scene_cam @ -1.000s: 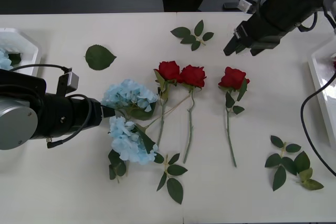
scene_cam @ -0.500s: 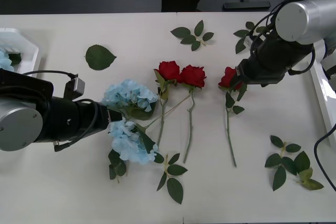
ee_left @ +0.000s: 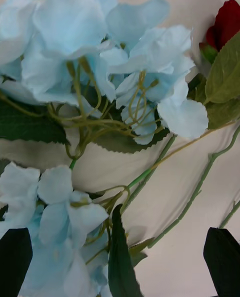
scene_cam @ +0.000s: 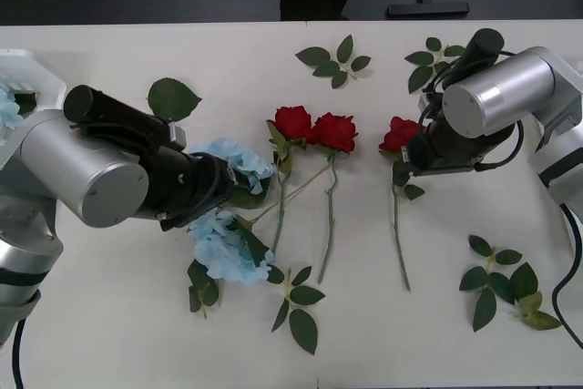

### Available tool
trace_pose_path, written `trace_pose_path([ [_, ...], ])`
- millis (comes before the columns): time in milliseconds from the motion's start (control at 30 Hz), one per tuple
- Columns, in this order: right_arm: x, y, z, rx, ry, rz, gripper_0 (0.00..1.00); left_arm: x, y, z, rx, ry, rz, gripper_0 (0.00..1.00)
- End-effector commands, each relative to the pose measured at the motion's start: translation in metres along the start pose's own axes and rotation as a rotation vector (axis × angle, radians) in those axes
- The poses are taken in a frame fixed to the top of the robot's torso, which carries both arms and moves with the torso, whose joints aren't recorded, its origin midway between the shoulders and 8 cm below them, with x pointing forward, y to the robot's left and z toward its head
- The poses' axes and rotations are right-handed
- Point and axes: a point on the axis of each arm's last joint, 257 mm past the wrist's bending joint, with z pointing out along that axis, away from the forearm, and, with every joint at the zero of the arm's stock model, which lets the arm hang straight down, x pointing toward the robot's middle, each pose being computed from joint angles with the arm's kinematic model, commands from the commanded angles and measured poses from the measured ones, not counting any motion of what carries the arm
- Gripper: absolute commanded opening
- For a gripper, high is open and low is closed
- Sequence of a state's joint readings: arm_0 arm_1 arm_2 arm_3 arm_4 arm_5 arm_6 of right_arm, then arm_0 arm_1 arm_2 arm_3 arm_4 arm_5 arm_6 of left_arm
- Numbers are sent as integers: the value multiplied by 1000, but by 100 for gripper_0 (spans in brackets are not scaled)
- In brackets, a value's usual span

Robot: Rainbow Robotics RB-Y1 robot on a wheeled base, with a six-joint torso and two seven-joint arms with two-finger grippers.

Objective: Place the red flowers into the right box and the blue flowers into the left box. If a person shows an open palm, hand one flower to the person first, then continue sorting.

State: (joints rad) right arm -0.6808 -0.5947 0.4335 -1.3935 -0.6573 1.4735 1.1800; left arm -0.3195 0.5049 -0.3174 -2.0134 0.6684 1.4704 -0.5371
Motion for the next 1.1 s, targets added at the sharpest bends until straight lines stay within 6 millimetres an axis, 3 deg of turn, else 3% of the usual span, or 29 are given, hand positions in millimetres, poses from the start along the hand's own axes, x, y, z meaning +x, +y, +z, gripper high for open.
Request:
trace_pose_path([
  [33,-10,28,1,-37,-45,45,100,-18,-33,12,40,-38,55,100],
  [233,-6,36,16,-49,-36,86,100,-36,-31,35,-28,-84,127,100],
  [433,-2,36,22,-43,-37,106,100,-40,-24,54,-67,-86,167,100],
  [867,-6,46,35,-80,-51,150,100,-54,-6,74,-189,-109,348,100],
  [933,-5,46,35,-81,-49,151,89,-55,-4,78,-204,-125,377,100],
  [967,-5,46,35,-83,-49,152,78,-56,-2,79,-210,-130,386,100],
  [1000,-5,47,35,-83,-50,150,63,-56,0,81,-213,-134,392,100],
  [1033,-5,46,35,-82,-48,151,55,-56,0,82,-212,-135,396,100],
  [1067,-5,46,35,-82,-48,151,32,-57,1,84,-216,-138,403,100],
  [1100,-5,46,35,-82,-48,151,19,-57,2,85,-217,-137,404,100],
])
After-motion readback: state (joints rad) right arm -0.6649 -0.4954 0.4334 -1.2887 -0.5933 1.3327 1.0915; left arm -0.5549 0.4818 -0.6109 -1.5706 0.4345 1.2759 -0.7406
